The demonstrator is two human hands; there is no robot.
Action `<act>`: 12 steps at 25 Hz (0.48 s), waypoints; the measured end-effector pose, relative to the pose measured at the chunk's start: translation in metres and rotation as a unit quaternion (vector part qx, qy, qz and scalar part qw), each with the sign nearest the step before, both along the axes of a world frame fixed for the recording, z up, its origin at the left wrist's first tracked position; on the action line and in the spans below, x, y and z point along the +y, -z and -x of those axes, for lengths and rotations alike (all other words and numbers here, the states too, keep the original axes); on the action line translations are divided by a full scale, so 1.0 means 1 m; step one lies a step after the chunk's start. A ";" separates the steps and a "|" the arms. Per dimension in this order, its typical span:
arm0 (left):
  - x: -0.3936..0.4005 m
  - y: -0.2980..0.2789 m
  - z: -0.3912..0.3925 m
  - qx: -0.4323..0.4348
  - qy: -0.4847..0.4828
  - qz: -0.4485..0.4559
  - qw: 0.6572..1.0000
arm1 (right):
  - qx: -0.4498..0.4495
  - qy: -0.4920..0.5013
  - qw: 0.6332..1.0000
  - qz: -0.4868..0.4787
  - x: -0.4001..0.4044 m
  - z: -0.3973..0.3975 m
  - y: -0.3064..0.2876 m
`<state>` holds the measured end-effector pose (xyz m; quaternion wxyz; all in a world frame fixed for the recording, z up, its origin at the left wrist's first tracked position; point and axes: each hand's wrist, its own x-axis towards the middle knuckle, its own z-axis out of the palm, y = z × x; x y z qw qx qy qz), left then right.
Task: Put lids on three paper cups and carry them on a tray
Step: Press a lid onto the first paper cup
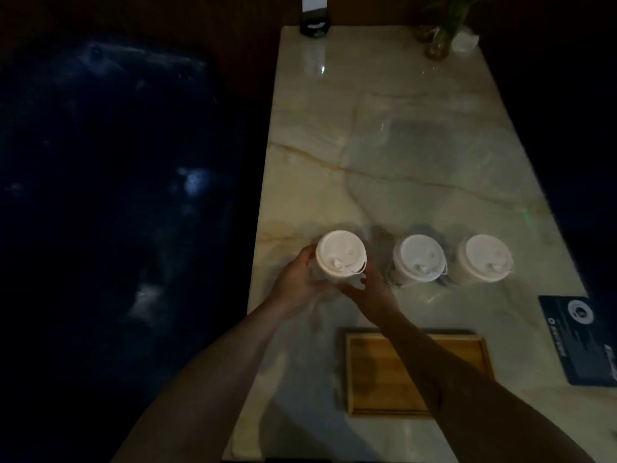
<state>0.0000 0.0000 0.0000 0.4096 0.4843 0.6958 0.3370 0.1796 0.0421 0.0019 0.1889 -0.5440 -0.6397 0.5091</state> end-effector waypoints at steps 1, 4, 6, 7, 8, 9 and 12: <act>0.003 -0.001 0.000 0.005 -0.001 -0.006 1.000 | 0.006 0.005 1.000 0.005 0.002 0.002 0.000; 0.002 -0.006 0.000 0.014 -0.016 0.011 1.000 | 0.008 0.010 1.000 0.021 0.002 0.004 -0.005; -0.001 -0.010 -0.001 0.000 -0.031 0.015 0.999 | 0.013 0.000 1.000 0.019 0.002 0.003 -0.008; -0.003 -0.013 -0.001 -0.019 -0.041 0.013 0.999 | 0.020 -0.005 1.000 0.015 0.002 0.002 -0.012; -0.006 -0.017 -0.002 -0.037 -0.048 0.012 0.998 | 0.024 -0.009 1.000 0.015 0.002 0.001 -0.017; -0.010 -0.022 -0.003 -0.053 -0.057 0.008 0.997 | 0.030 -0.012 0.999 0.014 0.000 0.000 -0.021; -0.023 -0.044 -0.011 -0.095 -0.076 -0.003 0.993 | 0.061 -0.007 0.998 0.014 -0.007 -0.005 -0.044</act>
